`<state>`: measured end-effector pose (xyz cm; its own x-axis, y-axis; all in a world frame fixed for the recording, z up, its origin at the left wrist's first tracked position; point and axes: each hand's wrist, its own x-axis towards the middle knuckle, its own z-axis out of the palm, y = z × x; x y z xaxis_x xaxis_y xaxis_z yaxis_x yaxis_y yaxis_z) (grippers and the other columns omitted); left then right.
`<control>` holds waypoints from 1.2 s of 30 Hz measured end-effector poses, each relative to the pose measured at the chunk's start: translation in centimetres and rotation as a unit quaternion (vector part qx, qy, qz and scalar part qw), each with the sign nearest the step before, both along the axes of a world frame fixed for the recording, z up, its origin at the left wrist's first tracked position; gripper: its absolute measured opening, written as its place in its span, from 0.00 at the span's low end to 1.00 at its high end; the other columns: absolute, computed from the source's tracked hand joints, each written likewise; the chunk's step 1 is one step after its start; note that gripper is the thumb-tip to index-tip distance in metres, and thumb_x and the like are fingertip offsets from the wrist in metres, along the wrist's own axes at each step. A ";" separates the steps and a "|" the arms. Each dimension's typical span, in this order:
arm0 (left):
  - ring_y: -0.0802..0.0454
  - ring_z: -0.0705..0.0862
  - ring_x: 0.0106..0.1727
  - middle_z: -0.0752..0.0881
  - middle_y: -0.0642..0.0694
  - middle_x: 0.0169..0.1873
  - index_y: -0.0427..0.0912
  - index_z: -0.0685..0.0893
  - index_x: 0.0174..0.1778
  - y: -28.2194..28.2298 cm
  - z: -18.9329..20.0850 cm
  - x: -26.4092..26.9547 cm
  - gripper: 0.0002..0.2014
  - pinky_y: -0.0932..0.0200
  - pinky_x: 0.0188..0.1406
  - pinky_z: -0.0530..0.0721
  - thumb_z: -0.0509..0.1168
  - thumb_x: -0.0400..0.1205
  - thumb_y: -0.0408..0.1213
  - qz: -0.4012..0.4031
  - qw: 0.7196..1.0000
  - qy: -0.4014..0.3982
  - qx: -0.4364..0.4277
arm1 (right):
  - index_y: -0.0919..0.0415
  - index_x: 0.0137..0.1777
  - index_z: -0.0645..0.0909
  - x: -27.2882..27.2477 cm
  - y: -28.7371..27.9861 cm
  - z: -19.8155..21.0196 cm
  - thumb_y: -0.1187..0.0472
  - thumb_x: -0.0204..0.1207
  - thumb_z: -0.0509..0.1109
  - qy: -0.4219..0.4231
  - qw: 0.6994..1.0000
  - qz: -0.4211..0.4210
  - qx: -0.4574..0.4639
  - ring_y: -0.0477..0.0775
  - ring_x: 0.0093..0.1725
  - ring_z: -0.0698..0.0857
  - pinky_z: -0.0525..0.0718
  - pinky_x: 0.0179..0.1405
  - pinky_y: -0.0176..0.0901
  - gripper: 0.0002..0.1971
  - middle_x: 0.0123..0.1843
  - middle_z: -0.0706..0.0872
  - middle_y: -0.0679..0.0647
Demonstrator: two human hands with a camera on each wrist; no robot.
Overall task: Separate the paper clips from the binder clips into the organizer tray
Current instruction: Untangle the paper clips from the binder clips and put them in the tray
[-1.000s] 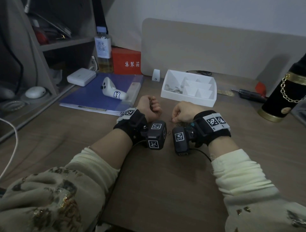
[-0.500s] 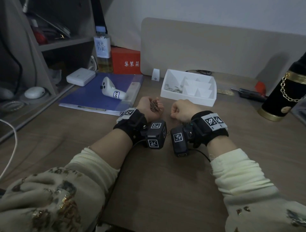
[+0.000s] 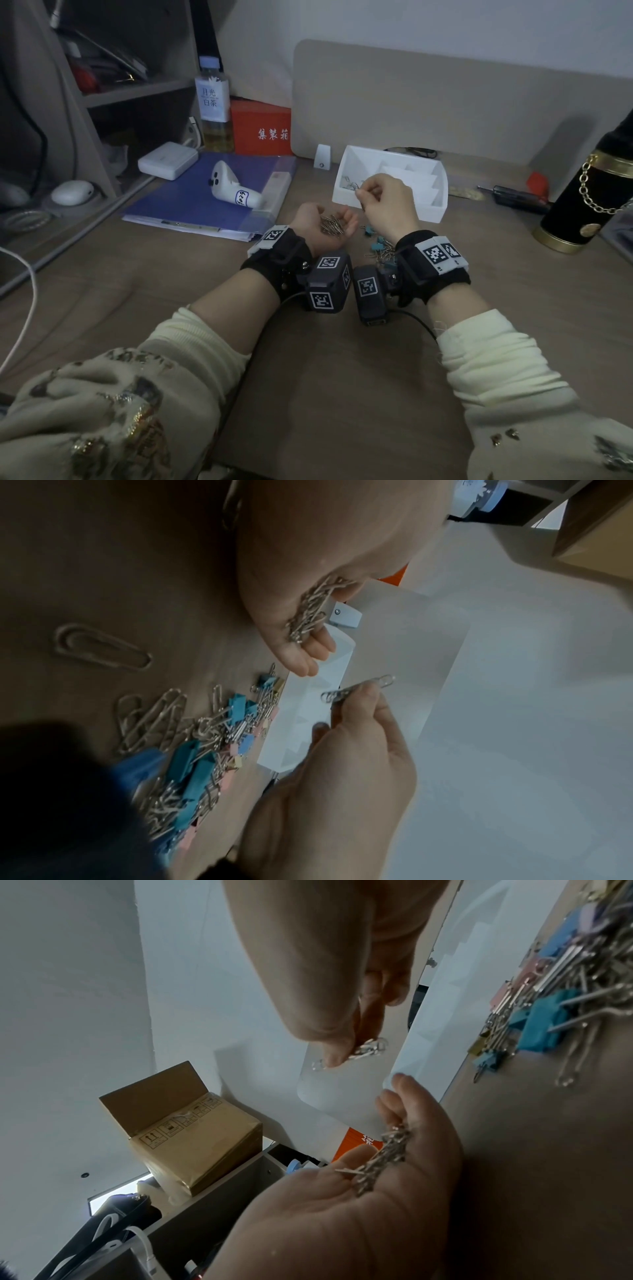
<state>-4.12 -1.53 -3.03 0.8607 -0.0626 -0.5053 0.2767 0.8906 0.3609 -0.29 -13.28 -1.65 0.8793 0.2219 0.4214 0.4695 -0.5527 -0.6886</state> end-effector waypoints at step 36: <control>0.58 0.57 0.07 0.62 0.54 0.10 0.48 0.61 0.25 1.2 -0.2 0.4 0.19 0.69 0.07 0.49 0.45 0.84 0.33 -0.058 0.994 -0.044 0.086 | 0.62 0.51 0.82 -1.2 -0.9 -0.5 0.61 0.78 0.69 0.053 0.993 0.101 -0.044 0.42 0.38 0.76 0.72 0.36 0.21 0.07 0.42 0.81 0.49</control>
